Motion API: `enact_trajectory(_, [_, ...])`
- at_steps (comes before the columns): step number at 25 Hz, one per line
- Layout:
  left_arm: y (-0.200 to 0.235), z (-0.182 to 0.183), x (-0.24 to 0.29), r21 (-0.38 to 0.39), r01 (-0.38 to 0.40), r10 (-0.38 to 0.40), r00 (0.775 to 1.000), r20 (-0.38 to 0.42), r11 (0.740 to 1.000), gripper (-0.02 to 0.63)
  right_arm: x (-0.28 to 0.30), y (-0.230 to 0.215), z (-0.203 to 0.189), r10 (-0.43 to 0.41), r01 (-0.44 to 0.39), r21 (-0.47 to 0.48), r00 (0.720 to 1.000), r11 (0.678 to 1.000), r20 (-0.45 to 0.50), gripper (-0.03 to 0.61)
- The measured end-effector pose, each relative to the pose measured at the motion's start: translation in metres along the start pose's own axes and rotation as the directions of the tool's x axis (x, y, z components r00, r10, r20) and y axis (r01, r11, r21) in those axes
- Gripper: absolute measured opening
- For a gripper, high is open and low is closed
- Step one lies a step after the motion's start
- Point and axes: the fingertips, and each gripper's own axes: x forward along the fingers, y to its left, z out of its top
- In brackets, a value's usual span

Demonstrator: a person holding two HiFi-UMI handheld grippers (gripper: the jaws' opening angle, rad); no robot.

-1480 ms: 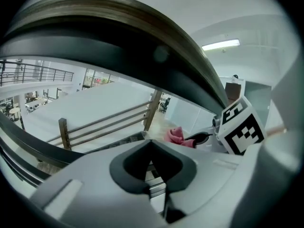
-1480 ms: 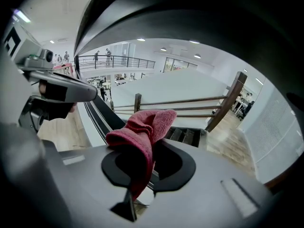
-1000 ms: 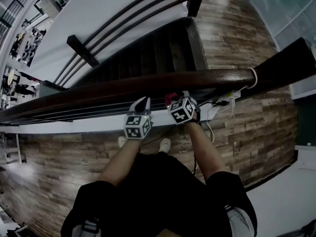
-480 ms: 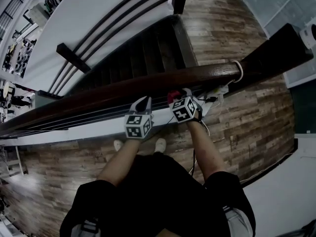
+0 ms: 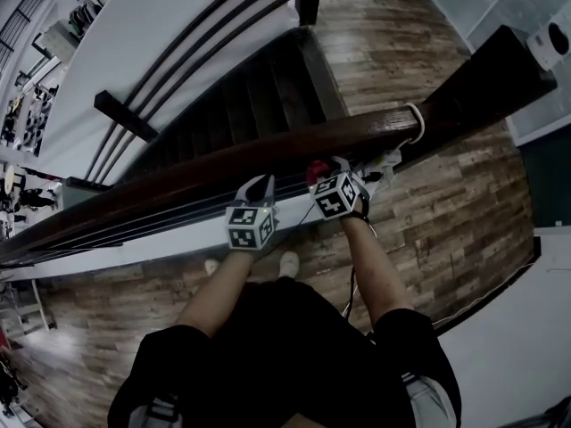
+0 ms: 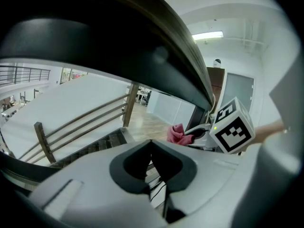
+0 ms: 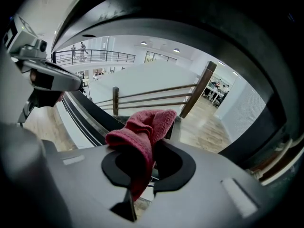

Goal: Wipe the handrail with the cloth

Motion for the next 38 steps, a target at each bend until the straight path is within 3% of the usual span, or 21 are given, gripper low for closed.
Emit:
enact_trajectory(21, [-0.023,-0.001,0.019,0.039,0.071,-0.069,0.997,-0.044,0.997,0.000,-0.005,-0.060,-0.028,-0.074,0.080,0.112,0.996,0.991,-0.057,0.054])
enact_trajectory(30, [-0.032,-0.011,0.022,0.038,0.092,-0.089,0.994,-0.068,0.995,0.000,-0.010,-0.079,-0.041,-0.157,0.164,0.195,0.986,0.967,-0.051,0.054])
enact_trajectory(38, [-0.038,-0.012,0.023,0.043,0.106,-0.103,0.992,-0.073,0.993,0.000,-0.008,-0.083,-0.044,-0.161,0.171,0.267,0.985,0.949,-0.058,0.054])
